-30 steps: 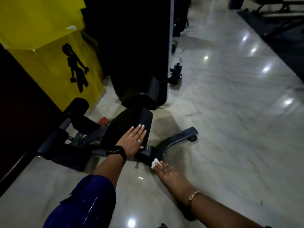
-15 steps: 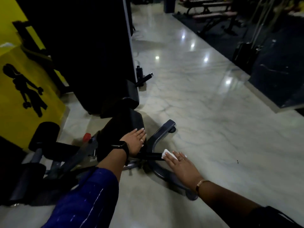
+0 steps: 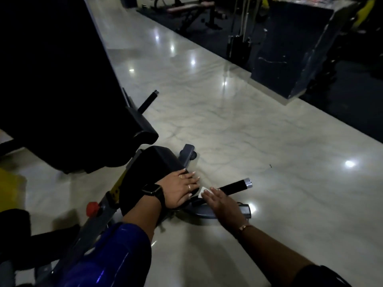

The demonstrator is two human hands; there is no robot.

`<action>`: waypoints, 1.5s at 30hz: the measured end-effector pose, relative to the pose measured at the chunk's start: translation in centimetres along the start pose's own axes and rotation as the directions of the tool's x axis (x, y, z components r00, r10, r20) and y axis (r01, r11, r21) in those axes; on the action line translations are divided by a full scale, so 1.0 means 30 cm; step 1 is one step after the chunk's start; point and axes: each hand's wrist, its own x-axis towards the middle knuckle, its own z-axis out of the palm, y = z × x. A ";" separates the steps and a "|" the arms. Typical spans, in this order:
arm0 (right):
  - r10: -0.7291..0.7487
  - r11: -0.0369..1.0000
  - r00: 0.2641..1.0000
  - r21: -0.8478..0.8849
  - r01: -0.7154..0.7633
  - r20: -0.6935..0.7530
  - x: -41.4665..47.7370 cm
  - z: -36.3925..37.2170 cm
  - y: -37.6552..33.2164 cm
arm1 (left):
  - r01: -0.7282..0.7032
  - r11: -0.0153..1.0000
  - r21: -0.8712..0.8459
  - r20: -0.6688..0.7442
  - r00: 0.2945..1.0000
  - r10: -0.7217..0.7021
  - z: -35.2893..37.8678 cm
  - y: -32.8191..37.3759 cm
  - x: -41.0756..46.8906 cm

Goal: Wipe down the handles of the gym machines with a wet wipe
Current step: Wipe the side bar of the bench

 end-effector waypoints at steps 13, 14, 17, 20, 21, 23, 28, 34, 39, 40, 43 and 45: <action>0.158 0.987 0.980 0.053 -0.153 -0.120 0.019 0.093 -0.182 | -0.026 0.993 -0.117 -0.237 0.972 -0.003 0.033 -0.019 -0.025; 0.126 0.992 0.985 0.031 -0.123 -0.121 0.013 0.102 -0.182 | -0.021 0.991 -0.131 -0.241 0.970 -0.011 0.036 -0.019 -0.025; -0.009 0.999 0.993 -0.043 0.004 -0.120 -0.051 0.108 -0.102 | 0.002 0.990 -0.139 -0.185 0.982 -0.028 0.037 -0.014 -0.027; -0.021 0.997 0.992 -0.076 0.011 -0.124 -0.081 0.064 -0.006 | 0.068 0.986 -0.152 -0.167 0.981 -0.094 0.032 -0.007 -0.003; -0.022 0.997 0.990 -0.079 0.012 -0.137 -0.074 0.055 -0.001 | 0.095 0.981 -0.171 -0.142 0.983 -0.120 0.019 0.003 0.012; -0.050 0.995 0.989 -0.090 0.038 -0.139 -0.053 0.056 -0.021 | 0.138 0.978 -0.155 -0.046 0.988 -0.147 -0.020 0.030 0.046; -0.067 0.988 0.996 -0.140 0.058 -0.063 -0.035 0.103 -0.021 | 0.158 0.987 -0.024 0.012 0.987 -0.157 -0.007 0.060 0.060; -0.160 0.980 0.987 -0.121 0.158 -0.010 -0.012 0.095 0.033 | 0.176 0.982 -0.076 -0.052 0.982 -0.180 0.009 0.055 0.061; 0.062 0.991 0.994 -0.116 -0.073 -0.093 -0.040 0.003 0.170 | 0.156 0.982 -0.104 -0.064 0.984 -0.164 0.021 0.052 0.063; 0.140 0.983 0.982 -0.104 -0.153 -0.125 -0.042 0.004 0.167 | 0.154 0.981 -0.117 -0.054 0.985 -0.161 0.019 0.053 0.065; 0.268 0.960 0.942 -0.027 -0.279 -0.202 -0.021 0.051 0.066 | 0.161 0.981 -0.112 -0.047 0.985 -0.167 0.016 0.054 0.069; 0.229 0.973 0.954 0.023 -0.229 -0.193 -0.006 0.107 -0.047 | 0.173 0.979 -0.109 -0.045 0.983 -0.179 0.012 0.054 0.068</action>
